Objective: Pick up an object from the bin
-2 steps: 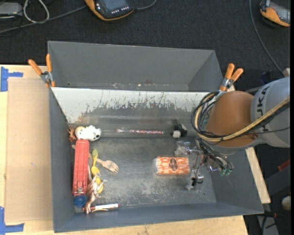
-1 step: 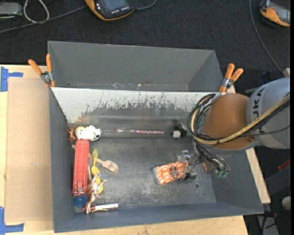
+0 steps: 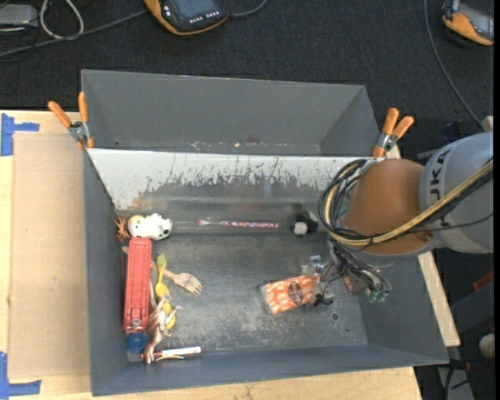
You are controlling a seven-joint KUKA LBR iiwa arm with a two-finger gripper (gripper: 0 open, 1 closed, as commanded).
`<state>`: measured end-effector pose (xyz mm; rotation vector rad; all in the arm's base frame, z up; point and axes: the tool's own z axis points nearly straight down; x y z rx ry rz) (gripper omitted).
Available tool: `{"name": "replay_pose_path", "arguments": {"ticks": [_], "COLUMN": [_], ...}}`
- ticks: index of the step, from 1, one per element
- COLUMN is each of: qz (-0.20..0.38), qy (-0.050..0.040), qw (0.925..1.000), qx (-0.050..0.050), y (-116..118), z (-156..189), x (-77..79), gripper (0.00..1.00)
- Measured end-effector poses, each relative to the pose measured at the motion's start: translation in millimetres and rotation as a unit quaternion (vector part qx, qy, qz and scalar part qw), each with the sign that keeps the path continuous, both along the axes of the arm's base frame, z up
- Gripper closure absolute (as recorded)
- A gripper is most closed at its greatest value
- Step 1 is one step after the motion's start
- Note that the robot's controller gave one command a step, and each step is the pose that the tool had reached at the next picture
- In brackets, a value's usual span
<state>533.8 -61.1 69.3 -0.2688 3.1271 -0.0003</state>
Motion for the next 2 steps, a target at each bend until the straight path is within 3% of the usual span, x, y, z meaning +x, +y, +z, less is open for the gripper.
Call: {"name": "replay_pose_path", "arguments": {"ticks": [1,2], "qz": [0.011,-0.007], "qy": [0.0026,0.0052], "qw": [0.9999,1.0], "qx": [0.0,0.001], "y": [14.2,13.7], "z": [54.6,145.0], "x": [4.0,-8.1], "gripper": [1.0,1.0]}}
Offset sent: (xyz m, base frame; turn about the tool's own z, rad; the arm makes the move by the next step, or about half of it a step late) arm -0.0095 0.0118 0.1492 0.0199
